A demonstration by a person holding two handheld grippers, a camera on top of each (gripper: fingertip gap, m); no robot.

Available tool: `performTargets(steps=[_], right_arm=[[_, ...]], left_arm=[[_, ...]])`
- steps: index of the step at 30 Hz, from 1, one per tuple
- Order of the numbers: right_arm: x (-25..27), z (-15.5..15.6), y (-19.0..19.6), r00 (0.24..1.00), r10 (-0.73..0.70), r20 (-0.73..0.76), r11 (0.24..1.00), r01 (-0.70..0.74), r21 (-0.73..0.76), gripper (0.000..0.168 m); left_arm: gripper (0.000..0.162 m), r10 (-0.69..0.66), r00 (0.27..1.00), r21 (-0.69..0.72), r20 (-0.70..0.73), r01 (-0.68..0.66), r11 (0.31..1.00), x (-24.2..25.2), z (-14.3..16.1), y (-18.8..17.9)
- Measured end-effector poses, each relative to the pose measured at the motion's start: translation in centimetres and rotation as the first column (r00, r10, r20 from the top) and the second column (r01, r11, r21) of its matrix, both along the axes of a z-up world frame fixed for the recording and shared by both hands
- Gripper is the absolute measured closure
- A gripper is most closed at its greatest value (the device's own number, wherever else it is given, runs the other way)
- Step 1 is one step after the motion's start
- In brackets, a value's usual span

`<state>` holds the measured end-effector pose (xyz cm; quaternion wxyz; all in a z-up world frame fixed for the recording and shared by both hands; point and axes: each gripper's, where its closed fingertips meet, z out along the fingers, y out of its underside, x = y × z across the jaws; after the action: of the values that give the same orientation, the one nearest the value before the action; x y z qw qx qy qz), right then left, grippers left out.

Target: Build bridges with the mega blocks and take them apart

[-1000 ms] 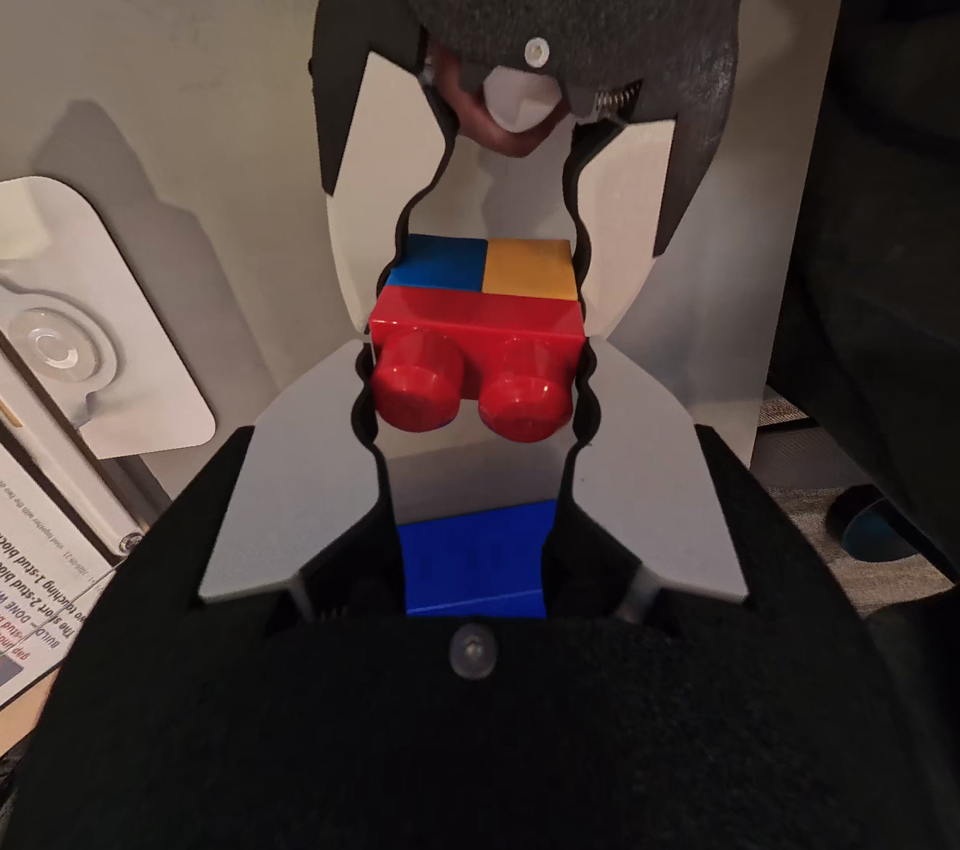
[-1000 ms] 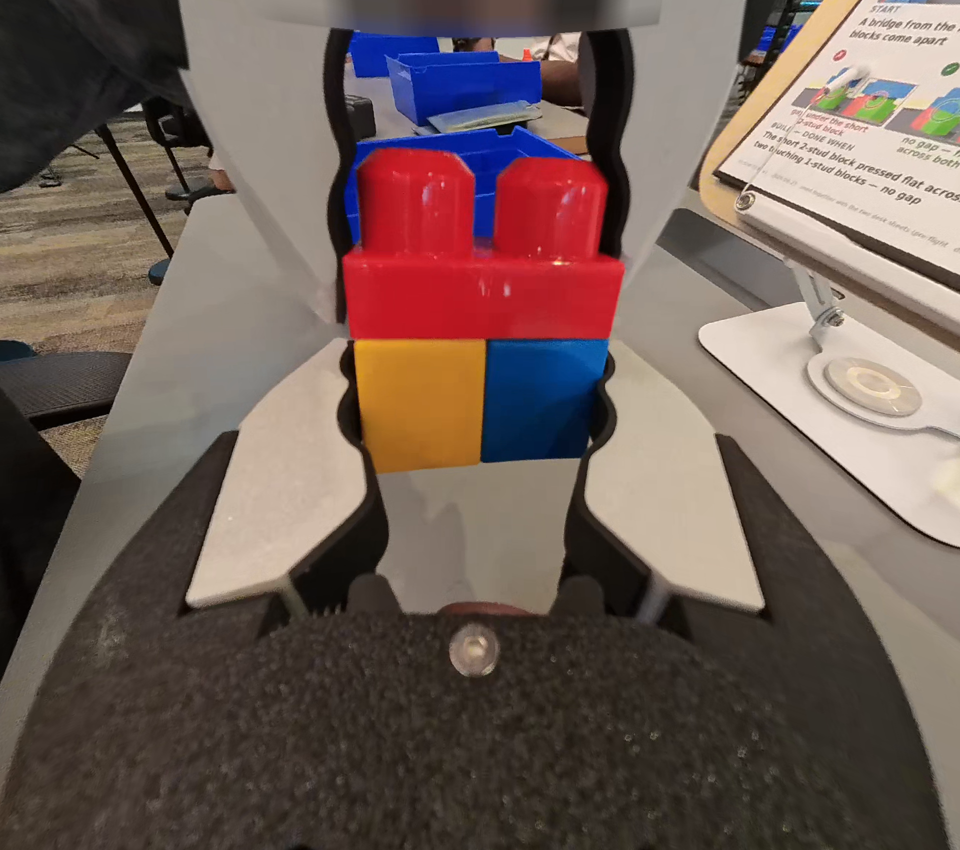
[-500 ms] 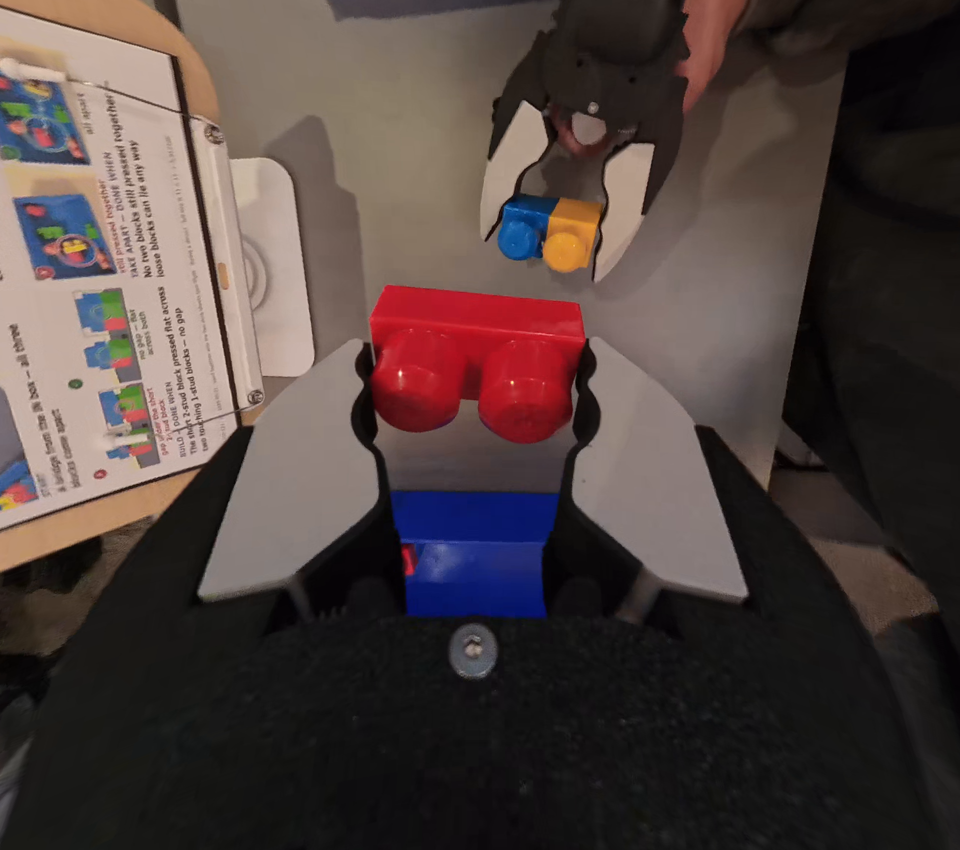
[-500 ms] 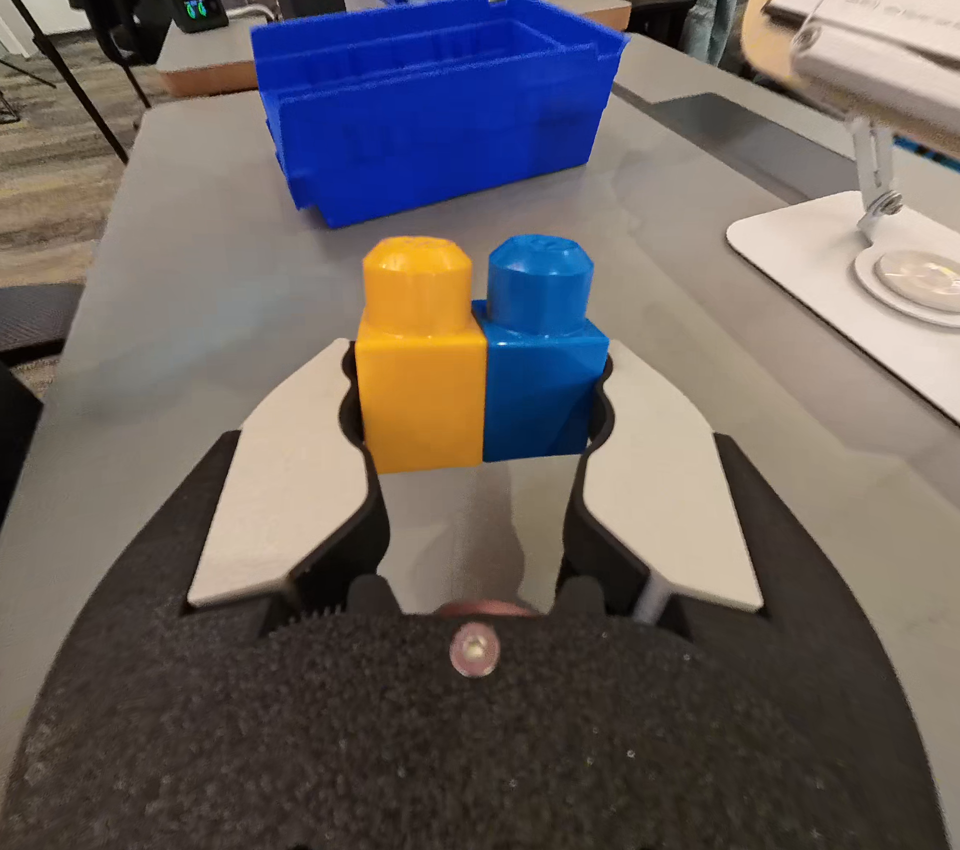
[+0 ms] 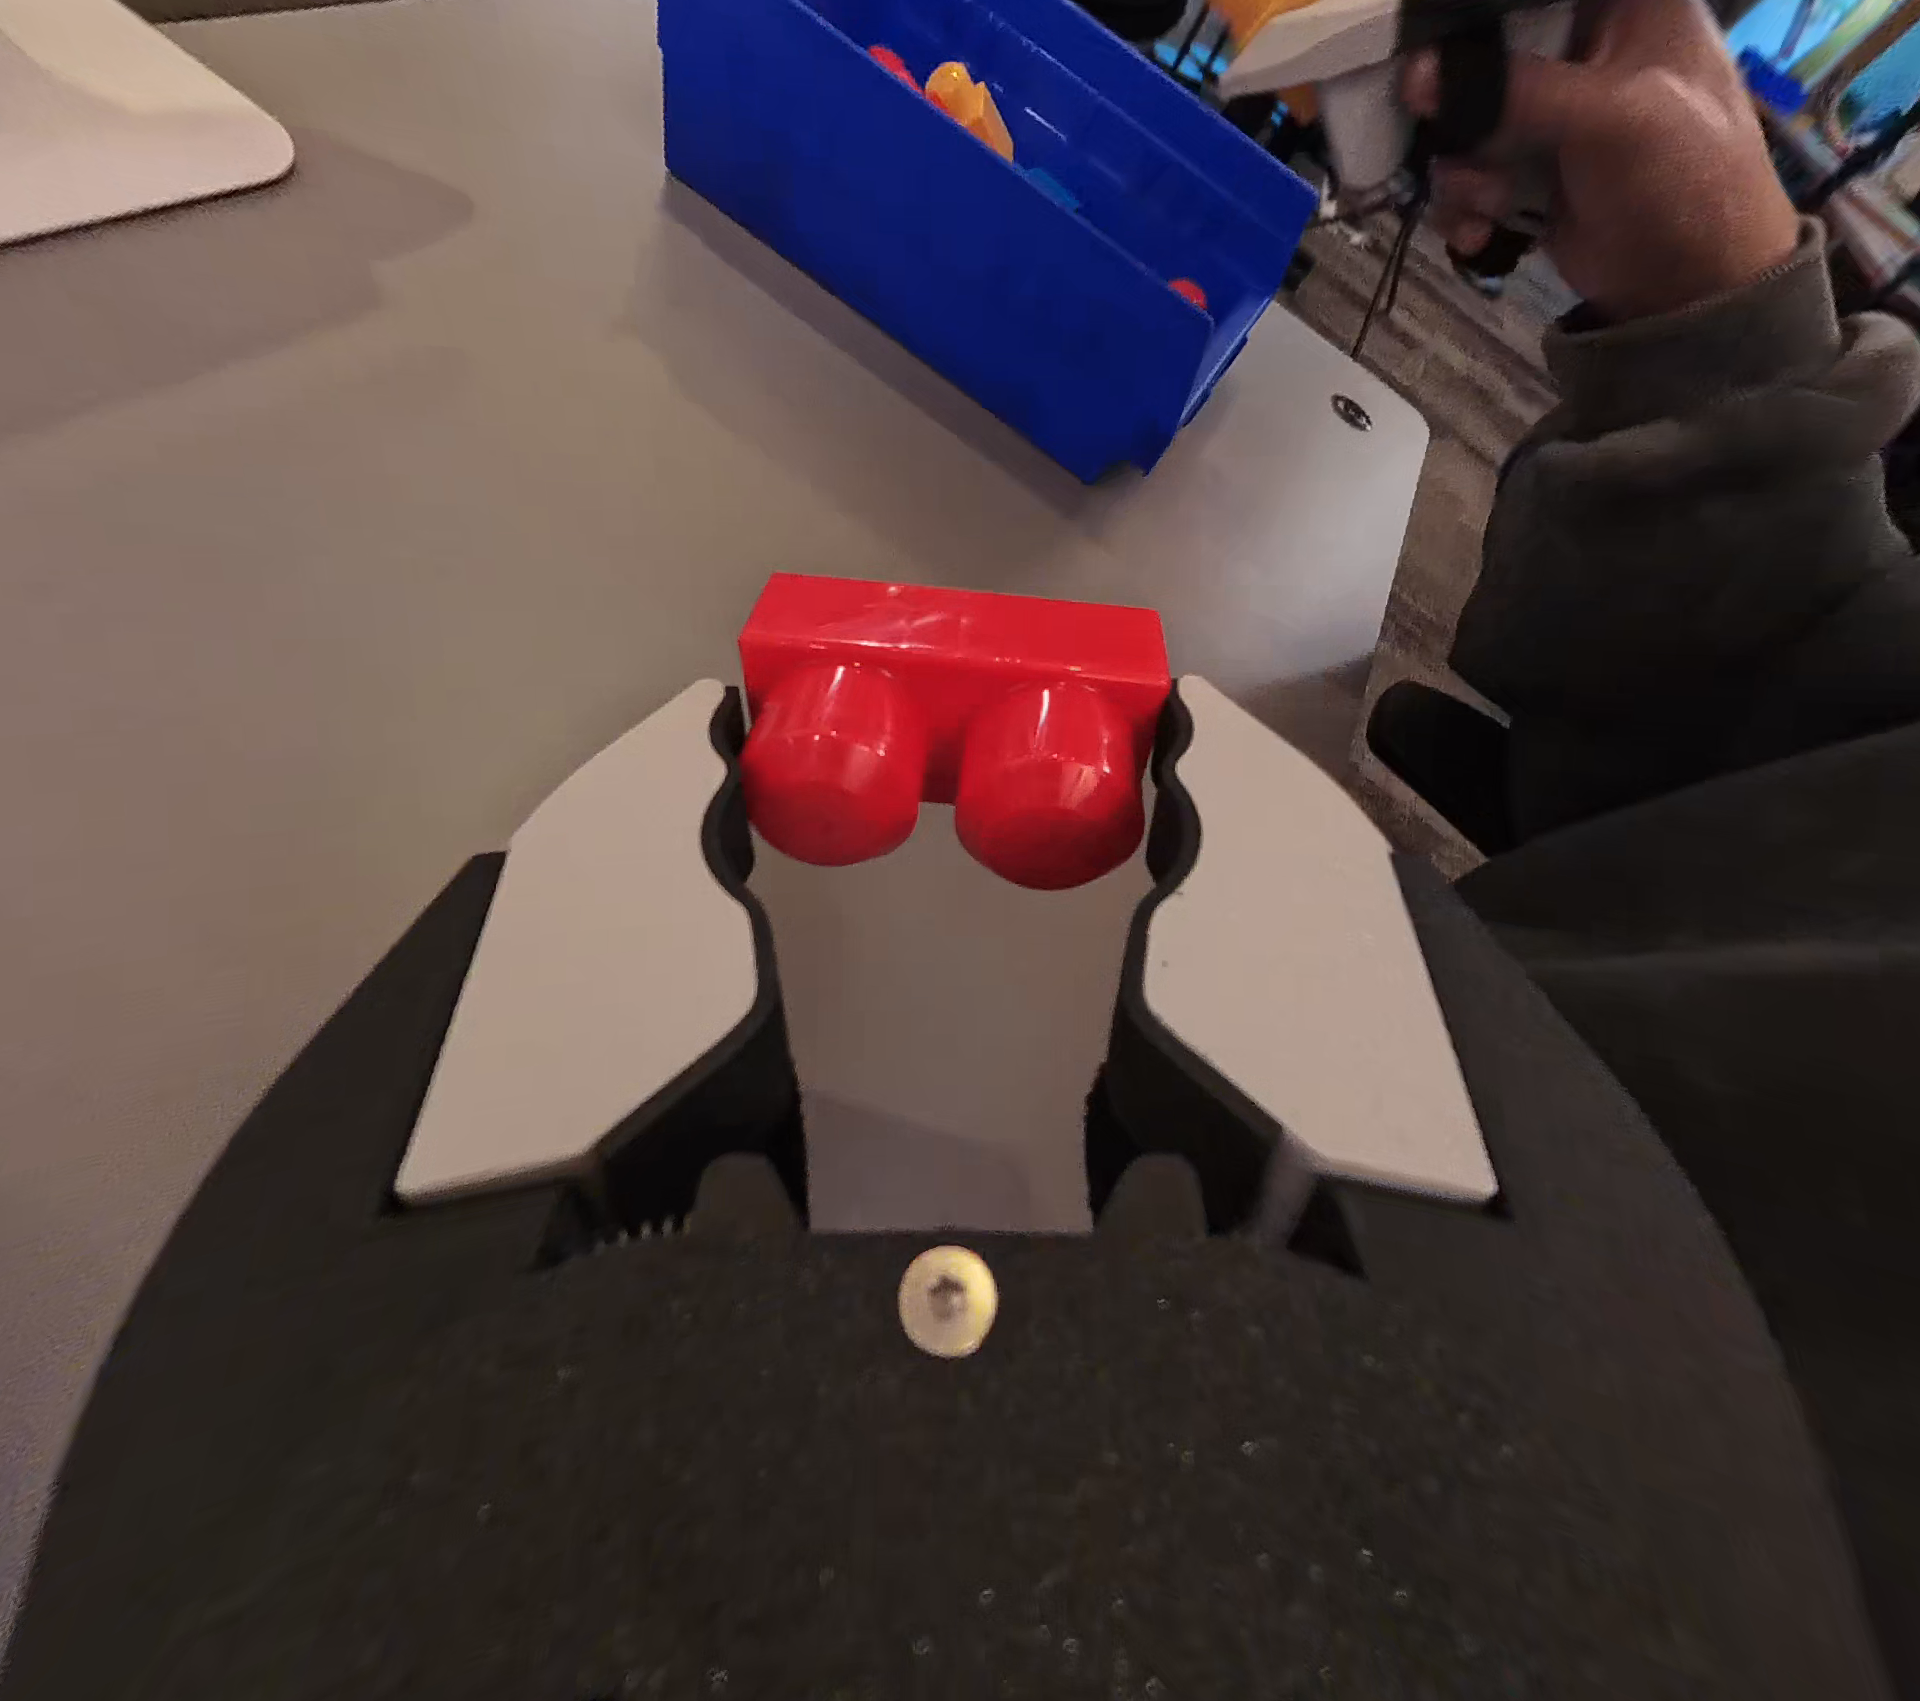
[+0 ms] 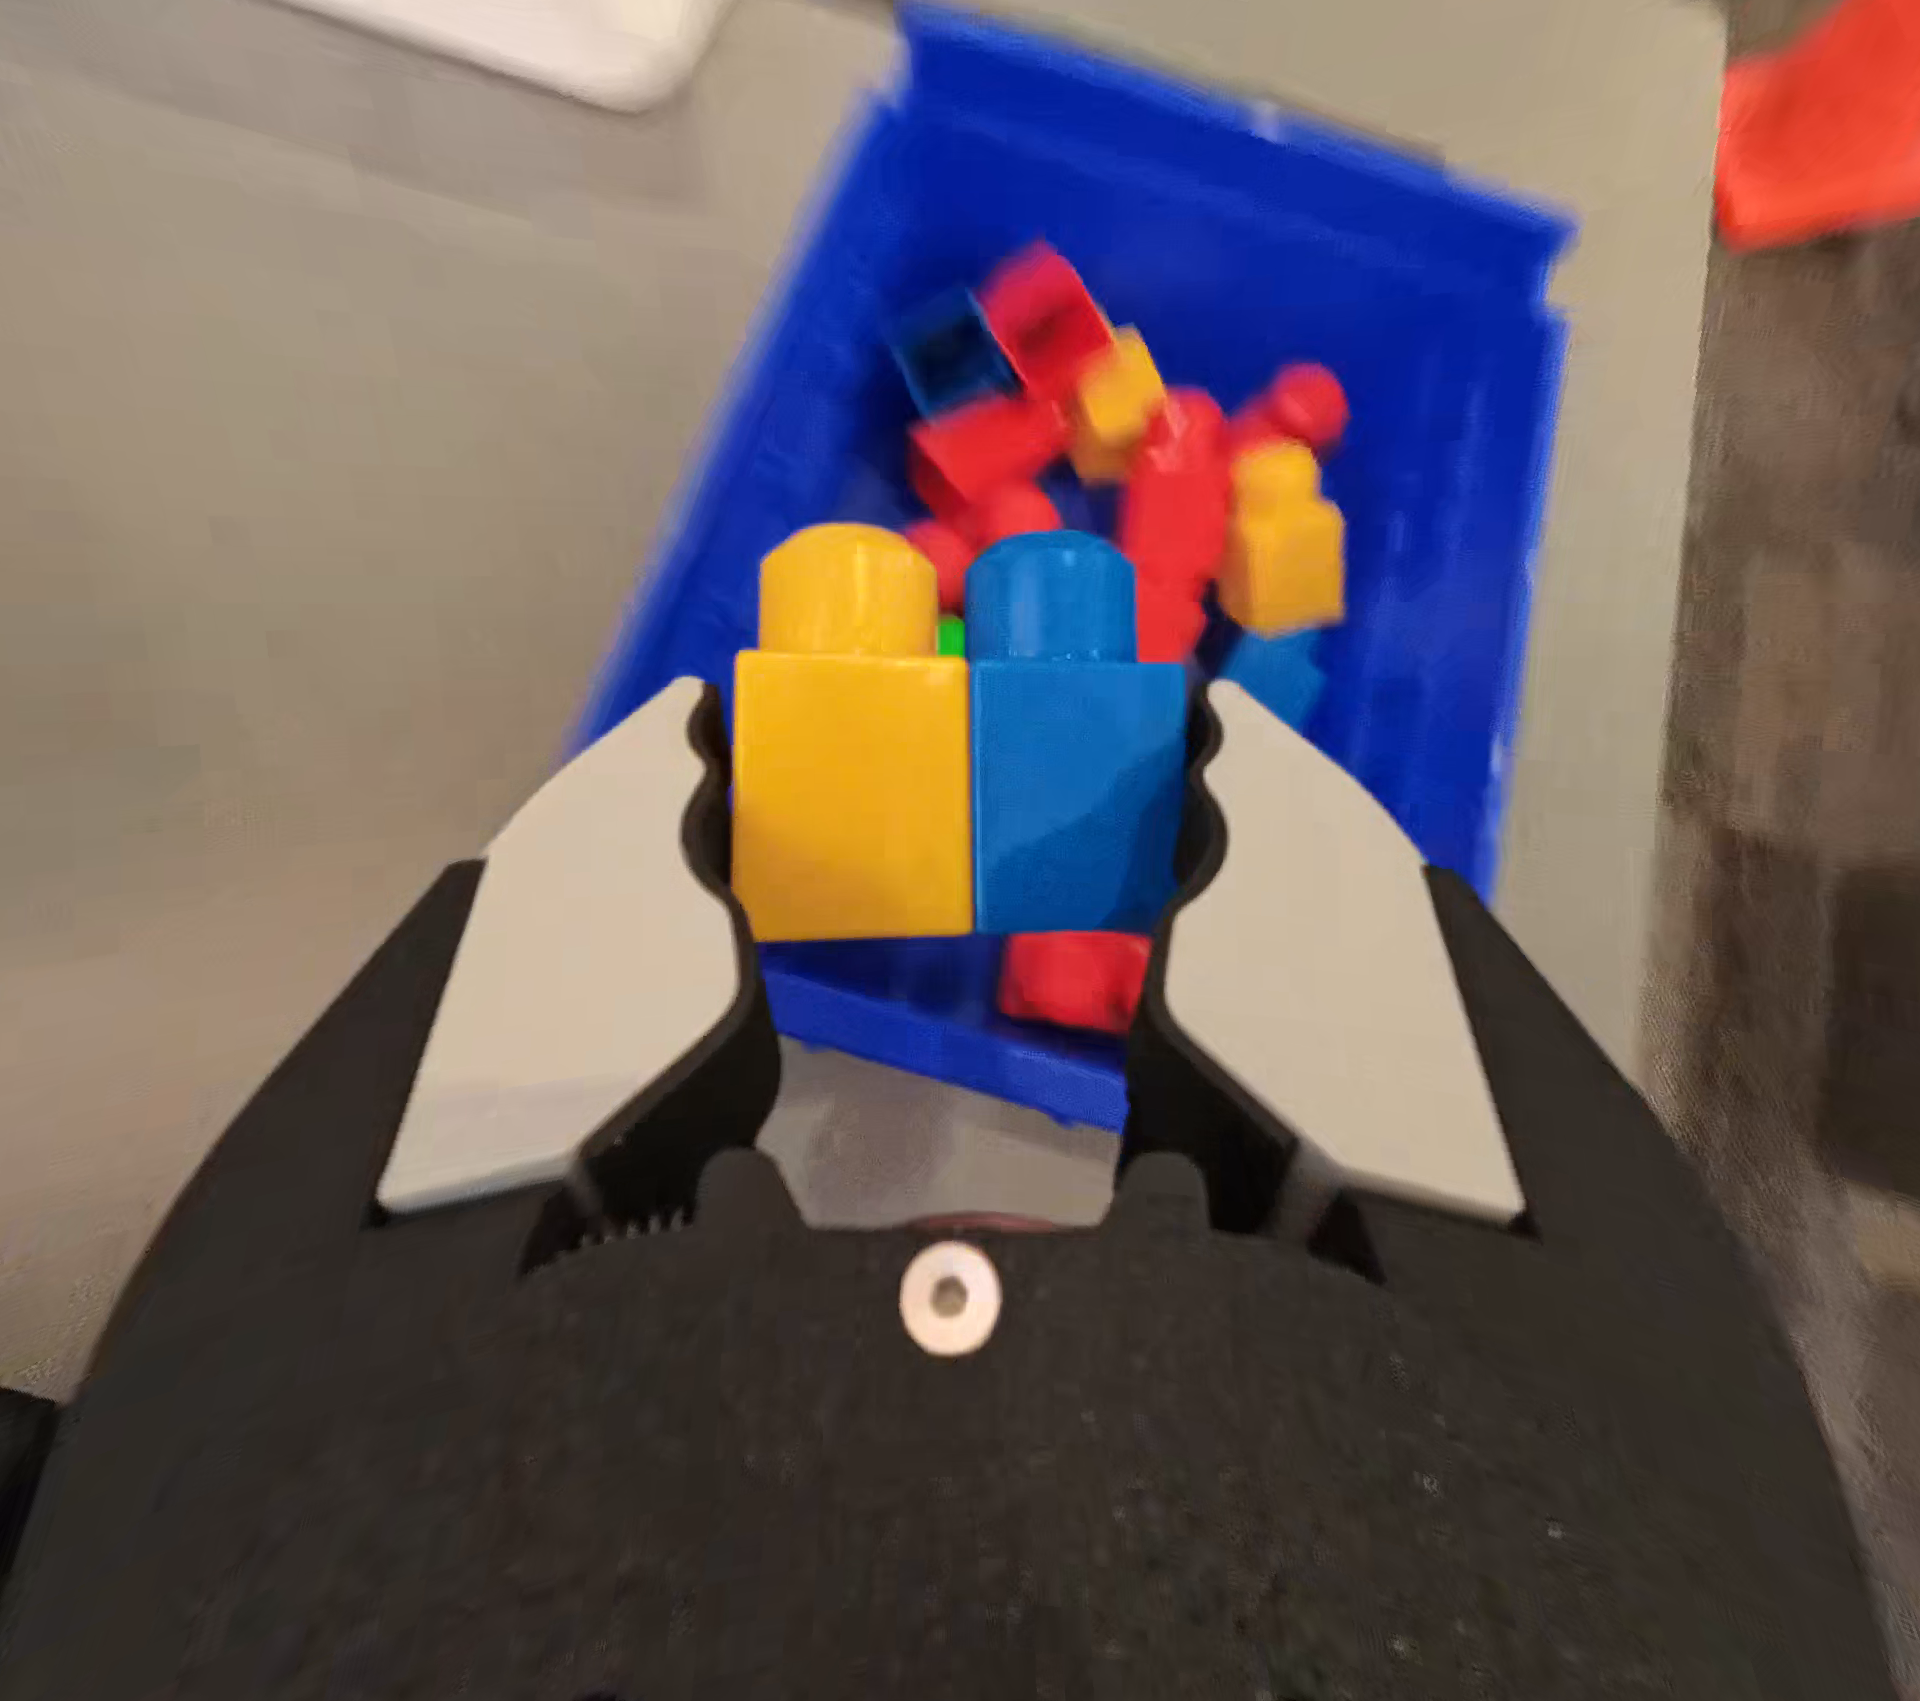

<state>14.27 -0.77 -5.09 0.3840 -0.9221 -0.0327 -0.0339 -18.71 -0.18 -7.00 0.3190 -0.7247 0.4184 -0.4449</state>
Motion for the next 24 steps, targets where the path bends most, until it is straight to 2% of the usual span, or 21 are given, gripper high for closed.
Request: performTargets(steps=[2, 4, 6, 11, 15, 19, 21, 24], right_arm=[[2.8, -3.4, 0.1, 1.0, -0.012, 0.001, 0.986, 0.012, -0.169, 0.086], [4.0, -6.0, 0.8, 1.0, 0.0, 0.001, 0.965, 0.0, -0.263, 0.088], [5.3, -7.7, 1.4, 0.997, 0.014, 0.078, 0.94, 0.014, -0.342, 0.089], [6.6, -9.9, 3.1, 0.989, 0.041, 0.141, 0.906, 0.022, -0.423, 0.088], [7.4, -10.8, 3.3, 0.985, 0.032, 0.168, 0.908, 0.042, -0.417, 0.088], [7.6, -9.4, 2.6, 0.982, 0.016, 0.189, 0.934, 0.052, -0.353, 0.074], [6.2, -6.8, 1.9, 0.993, 0.012, 0.121, 0.966, 0.02, -0.258, 0.075], [3.5, -1.2, 0.5, 0.999, 0.01, 0.049, 1.0, -0.009, -0.01, 0.083]], left_arm=[[0.087, 0.043, 0.999, 0.029, -0.013, -0.043, 0.999, 0.1, -1.3, 0.1], [0.087, 0.04, 0.997, 0.076, -0.065, -0.035, 0.996, 0.2, -2.6, -0.2], [0.087, 0.031, 0.994, 0.102, -0.101, -0.021, 0.995, 0.3, -3.4, -0.7], [0.087, -0.027, 0.993, 0.055, -0.118, 0.034, 0.998, 0.8, -4.7, -2.1], [0.087, -0.055, 0.99, 0.036, -0.128, 0.06, 0.998, 0.9, -5.2, -2.7], [0.087, -0.065, 0.989, 0.036, -0.134, 0.07, 0.997, 1.0, -5.3, -2.8], [0.087, -0.061, 0.987, 0.044, -0.146, 0.068, 0.997, 0.9, -5.3, -2.7], [0.087, -0.054, 0.977, 0.063, -0.207, 0.069, 0.996, 0.6, -5.8, -2.2]])
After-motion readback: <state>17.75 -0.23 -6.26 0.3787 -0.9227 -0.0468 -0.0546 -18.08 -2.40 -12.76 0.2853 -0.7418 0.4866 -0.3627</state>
